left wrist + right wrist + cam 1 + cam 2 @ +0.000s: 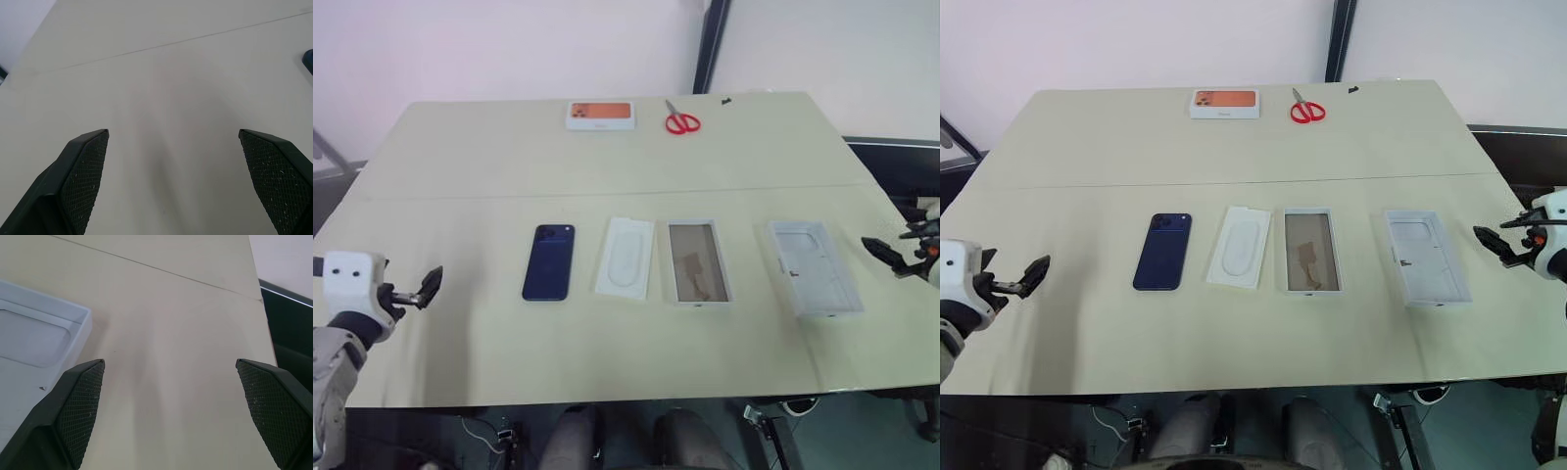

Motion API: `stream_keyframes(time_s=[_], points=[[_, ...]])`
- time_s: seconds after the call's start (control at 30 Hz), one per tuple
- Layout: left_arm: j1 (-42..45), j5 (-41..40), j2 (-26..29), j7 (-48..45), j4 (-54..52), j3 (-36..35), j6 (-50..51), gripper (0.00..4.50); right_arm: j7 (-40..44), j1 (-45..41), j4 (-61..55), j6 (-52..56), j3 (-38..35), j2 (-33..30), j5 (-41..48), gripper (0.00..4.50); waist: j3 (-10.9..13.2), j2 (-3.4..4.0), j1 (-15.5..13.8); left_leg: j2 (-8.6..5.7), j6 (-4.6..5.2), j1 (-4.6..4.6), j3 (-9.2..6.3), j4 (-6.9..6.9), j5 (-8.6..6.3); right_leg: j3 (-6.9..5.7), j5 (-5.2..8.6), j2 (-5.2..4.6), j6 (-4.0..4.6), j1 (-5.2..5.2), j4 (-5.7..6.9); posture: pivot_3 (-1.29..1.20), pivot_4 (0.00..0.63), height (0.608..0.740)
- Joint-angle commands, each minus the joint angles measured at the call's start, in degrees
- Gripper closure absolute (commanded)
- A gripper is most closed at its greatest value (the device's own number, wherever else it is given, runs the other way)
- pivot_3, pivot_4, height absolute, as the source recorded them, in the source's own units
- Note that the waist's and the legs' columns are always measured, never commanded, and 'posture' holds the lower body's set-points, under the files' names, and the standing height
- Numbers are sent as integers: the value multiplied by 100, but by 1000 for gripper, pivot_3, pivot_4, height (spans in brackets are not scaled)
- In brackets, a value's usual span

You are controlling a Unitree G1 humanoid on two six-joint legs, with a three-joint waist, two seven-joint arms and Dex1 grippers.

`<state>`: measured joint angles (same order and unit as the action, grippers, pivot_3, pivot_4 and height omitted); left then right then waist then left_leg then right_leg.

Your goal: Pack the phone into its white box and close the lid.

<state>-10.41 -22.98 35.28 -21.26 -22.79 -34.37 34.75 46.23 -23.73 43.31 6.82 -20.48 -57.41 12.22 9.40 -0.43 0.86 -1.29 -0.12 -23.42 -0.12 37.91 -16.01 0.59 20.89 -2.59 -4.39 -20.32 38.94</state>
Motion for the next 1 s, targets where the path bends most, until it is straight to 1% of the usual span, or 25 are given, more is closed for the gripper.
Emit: stream_keyframes(time_s=[0.03,0.27,0.47,0.6,0.77,0.9,1.0], points=[[80,27,5,47,-180,24,-9,23,-152,-101,100,-145,33,-175,-158,14,0,0,-2,0,0,0,0,0,0,0,0,0,0,0,0,0,150,740],[177,-3,-39,56,-134,111,-36,23,-195,-72,2,-209,-10,-127,-119,14,0,0,-6,0,0,0,1,3,0,0,0,0,0,1,0,0,150,740],[441,-58,-81,40,-1,225,-68,23,-97,86,-735,75,-80,88,168,14,0,1,-7,0,0,0,1,3,0,0,0,1,0,0,3,0,150,740],[752,-140,-220,40,21,409,-20,23,-48,332,-1746,565,-64,379,471,14,0,1,-20,0,-1,0,1,5,0,0,-1,2,-1,1,4,0,150,740],[1271,-154,-366,-104,72,1195,-1,23,-73,834,-3781,1572,65,893,1113,14,0,1,-37,0,-1,-2,0,9,0,0,-1,2,-3,1,7,0,150,740],[1719,-234,-484,-170,130,1637,110,23,-156,1260,-5395,2377,330,1173,1569,14,0,0,-28,0,-1,-3,-2,9,0,-1,-1,2,-3,-1,9,0,150,740],[1925,-191,-506,-313,186,1977,129,23,-294,1394,-6150,2772,505,1330,1802,14,0,0,-28,0,-1,-3,-2,9,0,-1,-1,3,-3,-1,9,0,150,740]])
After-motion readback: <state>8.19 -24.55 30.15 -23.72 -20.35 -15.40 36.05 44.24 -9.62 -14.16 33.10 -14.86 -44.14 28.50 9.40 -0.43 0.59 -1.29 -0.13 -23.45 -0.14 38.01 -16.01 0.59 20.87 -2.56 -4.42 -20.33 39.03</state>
